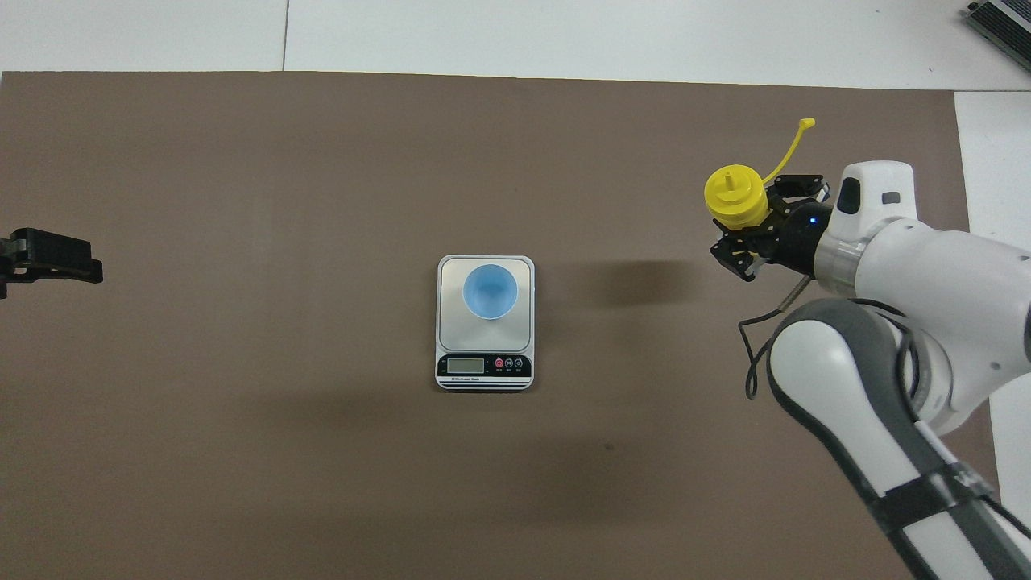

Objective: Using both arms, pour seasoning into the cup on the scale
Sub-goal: 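Carry the bottle back to its spot with the right gripper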

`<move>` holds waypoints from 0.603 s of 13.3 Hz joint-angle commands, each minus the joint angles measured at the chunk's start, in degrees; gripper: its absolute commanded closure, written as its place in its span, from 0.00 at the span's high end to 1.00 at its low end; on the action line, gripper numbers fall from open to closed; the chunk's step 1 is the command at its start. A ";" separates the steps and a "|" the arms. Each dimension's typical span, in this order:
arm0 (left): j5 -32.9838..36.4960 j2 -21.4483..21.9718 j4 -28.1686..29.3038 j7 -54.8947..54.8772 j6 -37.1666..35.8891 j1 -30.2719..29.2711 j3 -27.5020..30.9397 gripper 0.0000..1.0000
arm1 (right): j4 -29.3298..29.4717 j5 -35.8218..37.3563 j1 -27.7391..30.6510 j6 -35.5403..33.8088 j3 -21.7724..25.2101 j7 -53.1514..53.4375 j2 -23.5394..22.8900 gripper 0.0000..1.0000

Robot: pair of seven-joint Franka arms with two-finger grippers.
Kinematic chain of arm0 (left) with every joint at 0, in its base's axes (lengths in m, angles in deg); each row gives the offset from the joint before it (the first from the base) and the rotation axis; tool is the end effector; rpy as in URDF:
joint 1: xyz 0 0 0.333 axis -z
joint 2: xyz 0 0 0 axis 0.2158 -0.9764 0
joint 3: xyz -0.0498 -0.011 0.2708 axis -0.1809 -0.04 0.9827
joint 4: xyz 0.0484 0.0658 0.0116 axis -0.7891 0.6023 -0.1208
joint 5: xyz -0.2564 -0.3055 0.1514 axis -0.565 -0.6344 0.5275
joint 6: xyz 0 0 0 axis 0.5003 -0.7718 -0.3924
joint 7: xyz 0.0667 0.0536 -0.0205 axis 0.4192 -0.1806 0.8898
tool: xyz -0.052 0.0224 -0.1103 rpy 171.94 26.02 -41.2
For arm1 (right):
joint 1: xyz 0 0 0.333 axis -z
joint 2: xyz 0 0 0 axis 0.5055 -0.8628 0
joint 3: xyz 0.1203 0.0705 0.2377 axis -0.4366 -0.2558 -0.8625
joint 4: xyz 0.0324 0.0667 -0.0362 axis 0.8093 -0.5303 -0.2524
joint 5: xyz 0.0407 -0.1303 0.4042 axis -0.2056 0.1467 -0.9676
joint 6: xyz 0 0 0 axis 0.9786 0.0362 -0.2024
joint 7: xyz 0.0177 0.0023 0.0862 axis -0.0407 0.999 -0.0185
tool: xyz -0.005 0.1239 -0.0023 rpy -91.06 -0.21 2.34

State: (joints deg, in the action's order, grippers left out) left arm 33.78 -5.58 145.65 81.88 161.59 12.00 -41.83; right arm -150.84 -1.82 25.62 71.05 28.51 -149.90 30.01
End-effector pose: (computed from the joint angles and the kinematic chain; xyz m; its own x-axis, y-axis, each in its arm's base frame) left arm 0.5676 -0.0112 0.5694 0.9945 0.1036 0.0156 0.1031 -0.9941 0.0335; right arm 0.6093 0.0556 0.3720 0.4924 0.6596 0.5678 0.7270 -0.6704 0.1484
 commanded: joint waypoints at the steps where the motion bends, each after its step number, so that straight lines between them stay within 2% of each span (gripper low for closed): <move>1: 0.93 1.41 1.40 -0.16 -0.14 -0.50 -0.25 1.00 | -1.49 -11.95 4.03 -3.08 -0.61 -13.24 0.57 0.00; 5: 0.93 1.32 1.40 -0.16 -0.14 -0.50 -0.33 1.00 | -1.58 -27.95 6.33 -5.64 -0.61 -28.29 -2.77 0.00; 8: 0.93 1.41 1.40 -0.16 -0.14 -0.50 -0.33 1.00 | -2.46 -34.92 8.25 -8.71 -0.61 -34.36 -4.53 0.00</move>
State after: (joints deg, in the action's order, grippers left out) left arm 33.78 -5.58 145.65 81.88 161.59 12.00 -41.83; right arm -153.04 -33.21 31.50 64.92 28.54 -180.42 25.71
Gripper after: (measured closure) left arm 0.000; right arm 0.533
